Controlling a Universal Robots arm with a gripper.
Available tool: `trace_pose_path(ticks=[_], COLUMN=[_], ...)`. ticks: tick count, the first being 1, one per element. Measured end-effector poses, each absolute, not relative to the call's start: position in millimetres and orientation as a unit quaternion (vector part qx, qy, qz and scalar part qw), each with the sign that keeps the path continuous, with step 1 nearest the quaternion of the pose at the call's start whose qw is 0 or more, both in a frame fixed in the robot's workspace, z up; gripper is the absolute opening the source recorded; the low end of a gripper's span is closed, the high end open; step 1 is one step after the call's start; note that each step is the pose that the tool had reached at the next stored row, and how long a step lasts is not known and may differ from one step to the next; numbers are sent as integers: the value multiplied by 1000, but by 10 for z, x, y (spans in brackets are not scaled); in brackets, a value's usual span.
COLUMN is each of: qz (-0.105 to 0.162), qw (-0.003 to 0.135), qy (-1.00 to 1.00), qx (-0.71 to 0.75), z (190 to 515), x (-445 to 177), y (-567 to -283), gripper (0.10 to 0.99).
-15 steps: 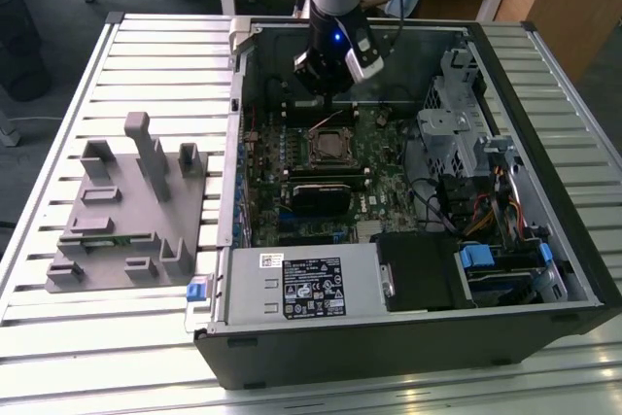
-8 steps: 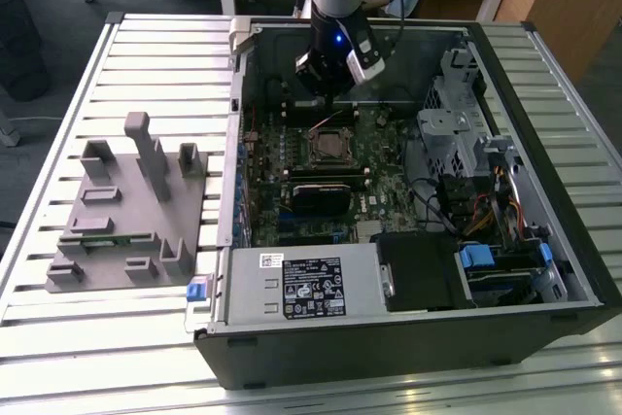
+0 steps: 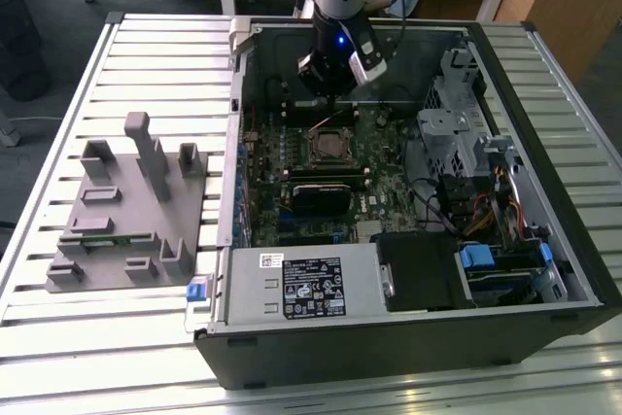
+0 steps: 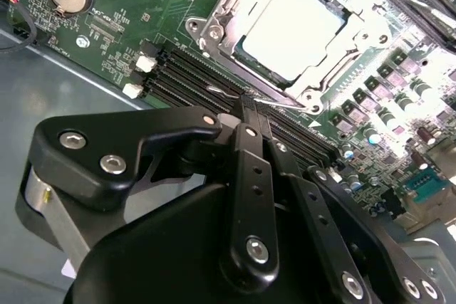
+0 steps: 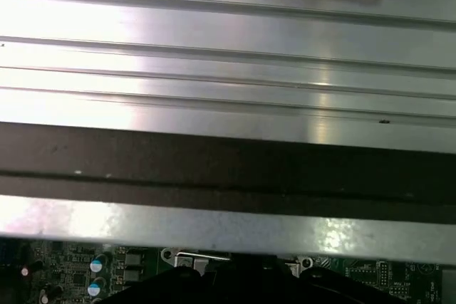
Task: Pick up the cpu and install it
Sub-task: 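Install the first cpu locking lever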
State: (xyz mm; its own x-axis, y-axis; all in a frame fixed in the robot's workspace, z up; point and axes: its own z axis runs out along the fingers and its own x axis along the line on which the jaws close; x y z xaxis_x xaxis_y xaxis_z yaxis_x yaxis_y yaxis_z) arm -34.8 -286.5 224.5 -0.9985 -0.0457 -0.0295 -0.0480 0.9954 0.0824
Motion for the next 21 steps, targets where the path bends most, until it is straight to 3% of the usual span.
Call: trace_pose_path(ticks=[21], qz=[40], qw=[14], qy=[999], qx=[-23], z=[2115], x=[-245], y=[-2849], gripper=[106])
